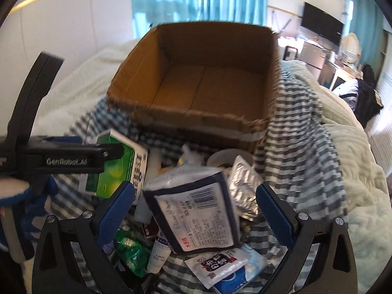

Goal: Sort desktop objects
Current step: 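Grasp the white-green medicine box with the left gripper while the right grasps the foil sachet pack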

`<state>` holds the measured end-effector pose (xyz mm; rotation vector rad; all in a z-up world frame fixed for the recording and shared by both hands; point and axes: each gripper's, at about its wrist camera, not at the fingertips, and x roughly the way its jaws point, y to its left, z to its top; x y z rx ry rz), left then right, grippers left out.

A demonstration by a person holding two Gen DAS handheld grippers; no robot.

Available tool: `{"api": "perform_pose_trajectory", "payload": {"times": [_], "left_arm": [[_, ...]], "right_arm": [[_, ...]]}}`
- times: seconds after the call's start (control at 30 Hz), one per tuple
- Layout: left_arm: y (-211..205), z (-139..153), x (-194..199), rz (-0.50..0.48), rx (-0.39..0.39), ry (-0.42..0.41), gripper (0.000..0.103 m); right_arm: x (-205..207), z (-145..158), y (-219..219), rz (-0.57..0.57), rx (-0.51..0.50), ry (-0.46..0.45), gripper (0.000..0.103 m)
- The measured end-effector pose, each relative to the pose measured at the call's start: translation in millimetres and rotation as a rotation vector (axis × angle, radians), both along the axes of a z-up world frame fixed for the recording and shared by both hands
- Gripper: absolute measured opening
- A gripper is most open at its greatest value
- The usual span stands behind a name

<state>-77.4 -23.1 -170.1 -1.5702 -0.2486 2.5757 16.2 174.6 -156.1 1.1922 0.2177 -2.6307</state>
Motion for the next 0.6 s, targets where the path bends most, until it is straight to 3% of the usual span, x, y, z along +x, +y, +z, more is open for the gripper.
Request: {"api": "perform_pose_trajectory", "payload": {"times": [0.3,0.4,0.5,0.6], "left_arm": [[-5.7,-38.0,-9.6,0.014,0.063,-0.102,0.103],[-1.3,-42.2,-8.8,0.002,0.057,-0.102,0.103],[5.4,-48.4,-7.2,-0.019,0.069,-0.113,0.089],[9.6,-47.3,-3.5,-0.029,0.049,-0.098,0.087]], "right_arm": [[-12.4,-26.7,-5.7,0.015,0.021,-0.086,0.1],[-18.5,-35.5,-9.8,0.009,0.05,-0.097,0.1],[-23.6,-45.1,-7.5,-0.011,0.064,-0.119,0.1],[-25.7,-51.8,-6.6,-0.03,0.071,-0.143,0.1]]}}
